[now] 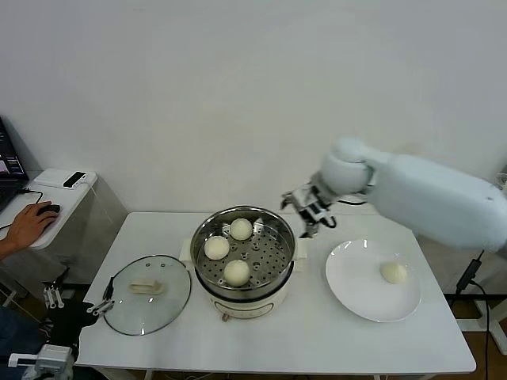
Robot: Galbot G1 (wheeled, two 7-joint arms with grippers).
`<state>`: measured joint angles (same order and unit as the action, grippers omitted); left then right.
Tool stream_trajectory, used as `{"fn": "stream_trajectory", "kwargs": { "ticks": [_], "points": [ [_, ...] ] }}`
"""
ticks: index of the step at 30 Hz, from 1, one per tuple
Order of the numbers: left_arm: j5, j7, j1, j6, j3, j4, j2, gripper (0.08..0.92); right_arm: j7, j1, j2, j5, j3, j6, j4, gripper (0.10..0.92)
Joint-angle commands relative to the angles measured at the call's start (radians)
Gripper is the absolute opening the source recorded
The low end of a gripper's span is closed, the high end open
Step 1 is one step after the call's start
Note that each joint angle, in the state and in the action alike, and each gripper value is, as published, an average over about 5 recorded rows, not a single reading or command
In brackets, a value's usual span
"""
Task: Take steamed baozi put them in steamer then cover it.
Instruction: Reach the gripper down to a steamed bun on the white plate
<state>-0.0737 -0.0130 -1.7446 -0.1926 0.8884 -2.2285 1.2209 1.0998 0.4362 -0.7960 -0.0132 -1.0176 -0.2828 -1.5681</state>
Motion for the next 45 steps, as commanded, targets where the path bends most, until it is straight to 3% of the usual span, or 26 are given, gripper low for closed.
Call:
{"fn": "stream_trajectory", "kwargs": {
  "ticks": [1, 7, 20, 33, 45],
  "points": [
    [-0.001, -0.001, 0.008, -0.001, -0.014, 0.003, -0.015, 0.823, 0.031, -0.132, 0.324, -0.065, 0.101, -0.074, 0.015, 0.823],
    [-0.007, 0.000, 0.006, -0.001, -0.035, -0.001, -0.012, 0.823, 0.094, -0.348, 0.379, -0.132, 0.261, 0.060, 0.077, 0.823],
    [-0.015, 0.002, -0.019, -0.002, -0.036, -0.026, -0.002, 0.823, 0.052, -0.688, 0.307, -0.297, 0.556, 0.111, 0.268, 0.823],
    [-0.020, 0.002, -0.027, -0.011, -0.025, -0.036, 0.008, 0.823, 0.009, -0.733, 0.135, -0.396, 0.623, 0.135, 0.468, 0.823],
    [-0.019, 0.002, -0.026, -0.010, -0.019, -0.027, 0.013, 0.823, -0.016, -0.714, 0.055, -0.422, 0.616, 0.117, 0.545, 0.823]
  ]
}}
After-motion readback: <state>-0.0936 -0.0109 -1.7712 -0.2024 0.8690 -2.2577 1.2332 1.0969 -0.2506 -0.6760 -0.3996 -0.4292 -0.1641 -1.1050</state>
